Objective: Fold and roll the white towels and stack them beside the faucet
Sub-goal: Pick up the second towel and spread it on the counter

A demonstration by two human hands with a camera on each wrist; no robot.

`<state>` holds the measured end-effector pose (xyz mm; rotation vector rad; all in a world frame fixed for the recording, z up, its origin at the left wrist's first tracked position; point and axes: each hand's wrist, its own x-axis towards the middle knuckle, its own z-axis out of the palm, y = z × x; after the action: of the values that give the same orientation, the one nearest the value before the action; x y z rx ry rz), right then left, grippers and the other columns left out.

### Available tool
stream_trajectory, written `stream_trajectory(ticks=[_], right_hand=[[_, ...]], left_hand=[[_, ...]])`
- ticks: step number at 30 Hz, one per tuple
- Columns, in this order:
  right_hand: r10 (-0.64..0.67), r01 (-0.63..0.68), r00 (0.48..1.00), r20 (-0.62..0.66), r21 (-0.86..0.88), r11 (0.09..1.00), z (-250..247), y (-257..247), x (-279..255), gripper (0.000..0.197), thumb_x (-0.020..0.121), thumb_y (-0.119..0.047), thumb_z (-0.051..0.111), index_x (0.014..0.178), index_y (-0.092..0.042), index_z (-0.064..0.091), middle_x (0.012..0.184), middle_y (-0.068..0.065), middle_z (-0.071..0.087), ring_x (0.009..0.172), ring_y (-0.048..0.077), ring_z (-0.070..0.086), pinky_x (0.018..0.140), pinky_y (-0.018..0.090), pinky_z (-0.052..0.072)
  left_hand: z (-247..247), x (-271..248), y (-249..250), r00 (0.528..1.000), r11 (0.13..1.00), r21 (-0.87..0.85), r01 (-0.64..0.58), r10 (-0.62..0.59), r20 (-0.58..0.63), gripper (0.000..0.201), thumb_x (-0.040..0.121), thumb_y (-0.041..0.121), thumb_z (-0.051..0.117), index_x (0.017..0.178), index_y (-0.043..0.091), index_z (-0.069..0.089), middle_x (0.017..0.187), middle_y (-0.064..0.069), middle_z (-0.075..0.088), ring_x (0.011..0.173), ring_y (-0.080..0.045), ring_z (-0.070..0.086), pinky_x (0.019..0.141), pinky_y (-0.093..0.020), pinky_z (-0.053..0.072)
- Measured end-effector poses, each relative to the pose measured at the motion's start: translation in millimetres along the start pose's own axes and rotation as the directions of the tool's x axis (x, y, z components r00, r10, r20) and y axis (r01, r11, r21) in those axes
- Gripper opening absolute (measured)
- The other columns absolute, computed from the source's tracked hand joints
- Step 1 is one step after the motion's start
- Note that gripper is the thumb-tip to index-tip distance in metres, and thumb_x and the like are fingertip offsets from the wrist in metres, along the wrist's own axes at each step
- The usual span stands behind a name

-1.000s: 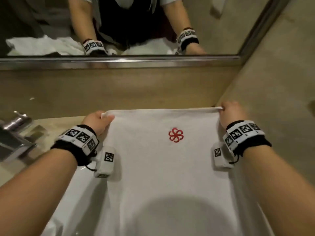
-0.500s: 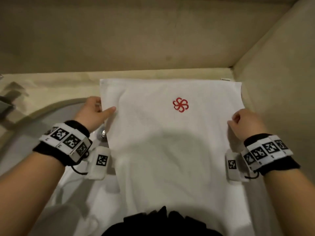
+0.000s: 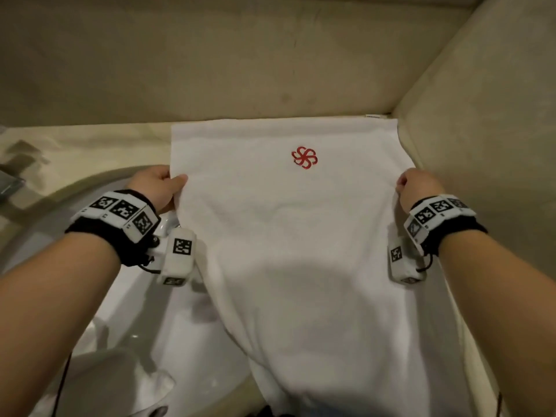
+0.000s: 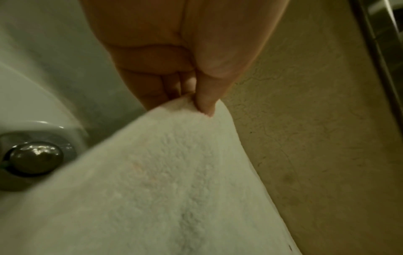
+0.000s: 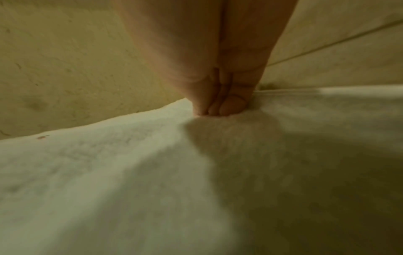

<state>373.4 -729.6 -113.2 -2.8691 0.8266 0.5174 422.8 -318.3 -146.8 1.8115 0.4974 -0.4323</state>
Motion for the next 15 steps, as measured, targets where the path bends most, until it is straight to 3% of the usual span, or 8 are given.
stream_trajectory(ticks=[3,4,6,8,9,11,13,15], right_hand=[[-0.024,0.025,0.999,-0.021,0.046,0.999,0,3,-13,0.025,0.092,-0.008,0.045,0.114,0.001,0.054,0.119,0.023,0.057,0.109,0.037,0.053,0.088,0.037,0.043],[-0.058,0.062,0.997,-0.047,0.083,0.995,1,6,-21,0.026,0.092,-0.010,0.046,0.115,0.000,0.054,0.121,0.022,0.057,0.111,0.037,0.053,0.090,0.036,0.042],[-0.123,0.143,0.986,-0.113,0.190,0.971,-1,13,-50,0.028,0.091,-0.015,0.049,0.116,-0.003,0.055,0.119,0.017,0.059,0.108,0.034,0.054,0.092,0.036,0.041],[-0.214,0.249,0.962,-0.168,0.225,0.942,-2,21,-87,0.024,0.090,-0.017,0.051,0.111,-0.008,0.058,0.111,0.012,0.062,0.097,0.027,0.057,0.085,0.032,0.041],[-0.274,0.308,0.946,-0.176,0.215,0.927,-2,24,-104,0.020,0.089,-0.016,0.052,0.106,-0.009,0.061,0.105,0.010,0.063,0.090,0.024,0.057,0.079,0.028,0.040],[-0.386,0.405,0.914,-0.123,0.219,0.888,2,32,-146,0.012,0.088,-0.015,0.054,0.095,-0.012,0.064,0.090,0.004,0.065,0.075,0.015,0.055,0.073,0.024,0.039],[-0.470,0.457,0.883,-0.015,0.261,0.850,8,39,-188,0.007,0.087,-0.018,0.056,0.087,-0.018,0.063,0.074,-0.008,0.062,0.058,0.001,0.052,0.062,0.018,0.040],[-0.536,0.488,0.838,0.102,0.298,0.820,18,45,-229,0.007,0.086,-0.022,0.058,0.081,-0.023,0.061,0.063,-0.015,0.058,0.049,-0.002,0.053,0.053,0.007,0.037]], left_hand=[[4,-4,-1,0.999,1.000,0.002,-0.028,0.028,-0.025,0.013,0.091,0.018,0.053,0.092,0.007,0.062,0.090,-0.010,0.061,0.071,-0.021,0.057,0.087,-0.041,0.051],[4,-6,0,0.998,0.997,0.064,-0.043,0.046,-0.043,0.014,0.090,0.021,0.055,0.095,0.010,0.062,0.094,-0.011,0.060,0.074,-0.023,0.057,0.091,-0.042,0.049],[5,-17,0,0.988,0.951,0.295,-0.094,0.126,-0.090,0.035,0.086,0.025,0.060,0.117,0.008,0.053,0.106,-0.010,0.057,0.091,-0.025,0.056,0.094,-0.039,0.046],[11,-44,4,0.957,0.882,0.412,-0.231,0.282,-0.065,0.042,0.083,0.022,0.063,0.120,0.008,0.048,0.114,-0.012,0.052,0.097,-0.024,0.053,0.091,-0.037,0.045],[16,-62,7,0.936,0.840,0.435,-0.324,0.351,0.018,0.034,0.083,0.020,0.063,0.114,0.009,0.051,0.111,-0.011,0.052,0.092,-0.022,0.053,0.086,-0.034,0.045],[30,-105,8,0.854,0.724,0.455,-0.519,0.416,0.314,0.010,0.086,0.017,0.060,0.096,0.017,0.058,0.091,-0.002,0.058,0.078,-0.018,0.054,0.077,-0.029,0.044],[43,-150,7,0.715,0.593,0.452,-0.666,0.336,0.613,0.005,0.087,0.021,0.059,0.083,0.025,0.060,0.075,0.009,0.059,0.068,-0.008,0.056,0.069,-0.016,0.043],[56,-192,-3,0.579,0.459,0.452,-0.765,0.183,0.794,0.006,0.087,0.030,0.058,0.083,0.030,0.062,0.067,0.019,0.057,0.062,0.006,0.054,0.061,-0.004,0.037]])
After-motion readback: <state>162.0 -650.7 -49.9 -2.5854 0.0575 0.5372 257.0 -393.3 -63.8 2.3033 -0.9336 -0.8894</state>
